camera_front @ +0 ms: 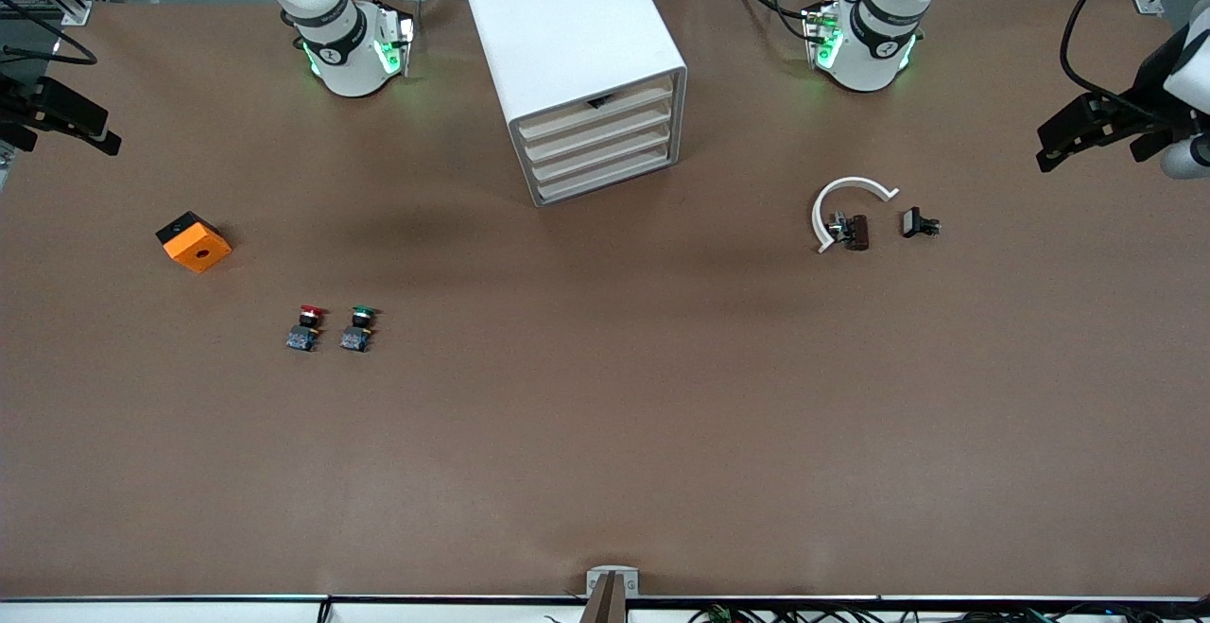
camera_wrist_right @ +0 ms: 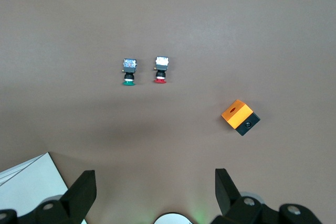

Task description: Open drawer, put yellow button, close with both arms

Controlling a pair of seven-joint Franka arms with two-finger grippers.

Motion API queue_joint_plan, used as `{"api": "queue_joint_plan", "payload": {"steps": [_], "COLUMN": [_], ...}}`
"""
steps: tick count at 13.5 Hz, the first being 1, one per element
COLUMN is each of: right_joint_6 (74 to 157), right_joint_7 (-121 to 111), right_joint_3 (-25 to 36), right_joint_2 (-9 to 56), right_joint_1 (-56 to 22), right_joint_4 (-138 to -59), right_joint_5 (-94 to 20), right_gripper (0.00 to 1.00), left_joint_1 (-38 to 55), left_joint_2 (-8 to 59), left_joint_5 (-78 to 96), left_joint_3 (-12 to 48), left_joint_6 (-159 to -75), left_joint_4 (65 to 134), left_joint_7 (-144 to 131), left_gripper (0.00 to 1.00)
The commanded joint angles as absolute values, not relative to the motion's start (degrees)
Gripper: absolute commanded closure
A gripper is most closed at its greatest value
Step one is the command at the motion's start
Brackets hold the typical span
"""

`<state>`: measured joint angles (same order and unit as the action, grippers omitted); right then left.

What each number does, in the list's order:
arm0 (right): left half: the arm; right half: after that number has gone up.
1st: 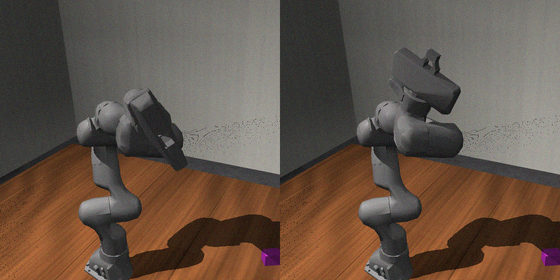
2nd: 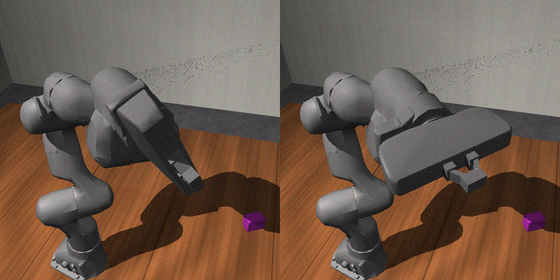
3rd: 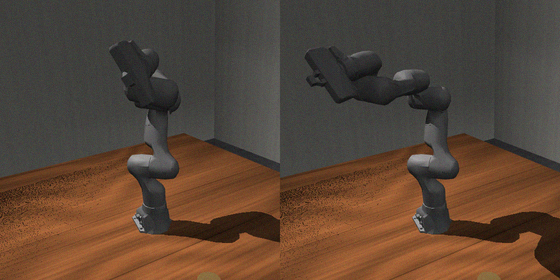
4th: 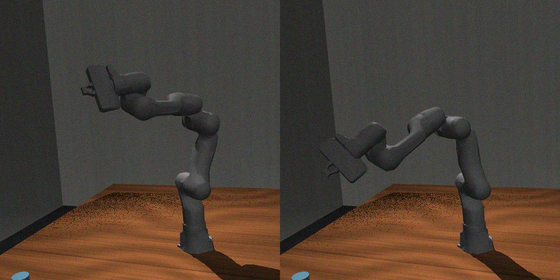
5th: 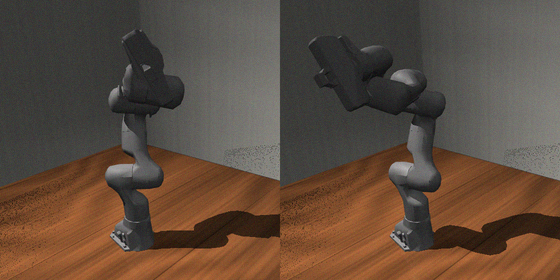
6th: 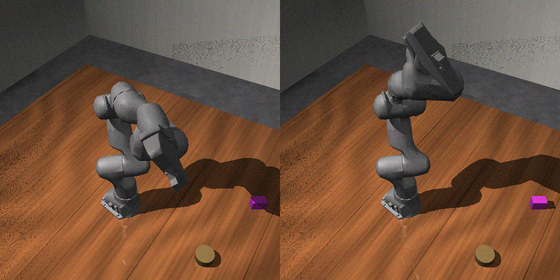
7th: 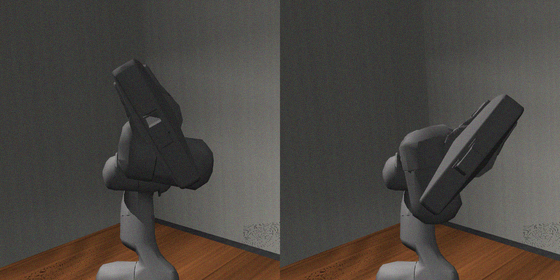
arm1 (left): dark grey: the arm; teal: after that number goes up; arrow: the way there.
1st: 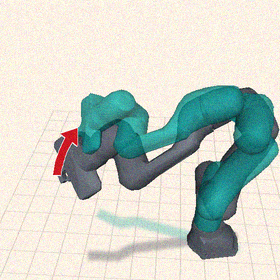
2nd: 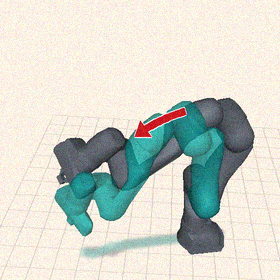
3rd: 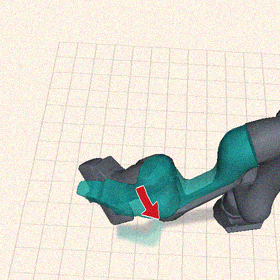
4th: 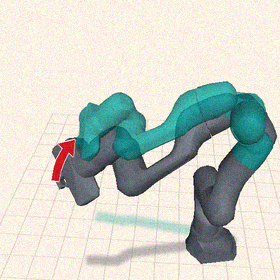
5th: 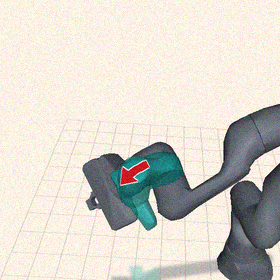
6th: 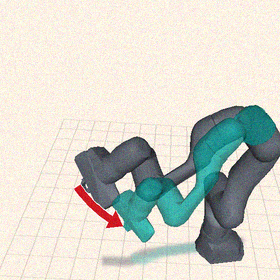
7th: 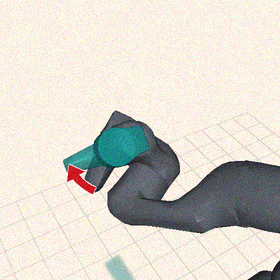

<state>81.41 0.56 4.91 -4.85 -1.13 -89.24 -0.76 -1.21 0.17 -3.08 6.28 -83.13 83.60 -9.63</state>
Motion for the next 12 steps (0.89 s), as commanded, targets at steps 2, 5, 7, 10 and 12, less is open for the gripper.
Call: {"api": "queue_joint_plan", "payload": {"steps": [2,5,7,10,12], "right_joint_6": [81.83,82.35,82.35,82.27,82.00], "right_joint_7": [1.05,1.05,0.97,0.53,0.53], "right_joint_3": [4.48,4.48,4.40,4.31,4.31], "right_joint_2": [-6.59,-6.59,-6.94,-7.03,-7.03], "right_joint_1": [-0.44,-0.44,-0.53,-0.62,-0.70], "right_joint_4": [-90.97,-90.79,-90.53,-90.44,-90.35], "right_joint_5": [-1.32,-1.32,-1.32,-1.32,-1.23], "right_gripper": [0.00,0.00,0.00,0.00,0.00], "left_joint_1": [-4.04,-4.39,-4.31,-3.87,-3.87], "left_joint_2": [0.79,-0.52,-0.53,0.09,0.00], "left_joint_5": [-3.60,-3.16,-1.76,-1.67,-1.58], "left_joint_3": [6.50,6.50,6.68,6.94,6.94], "left_joint_6": [-85.86,-89.38,-89.30,-89.30,-89.21], "left_joint_4": [85.59,89.47,87.73,85.35,84.73], "left_joint_7": [-4.85,-4.48,-4.31,-4.31,-4.39], "left_gripper": [0.00,0.00,0.00,0.00,0.00]}}
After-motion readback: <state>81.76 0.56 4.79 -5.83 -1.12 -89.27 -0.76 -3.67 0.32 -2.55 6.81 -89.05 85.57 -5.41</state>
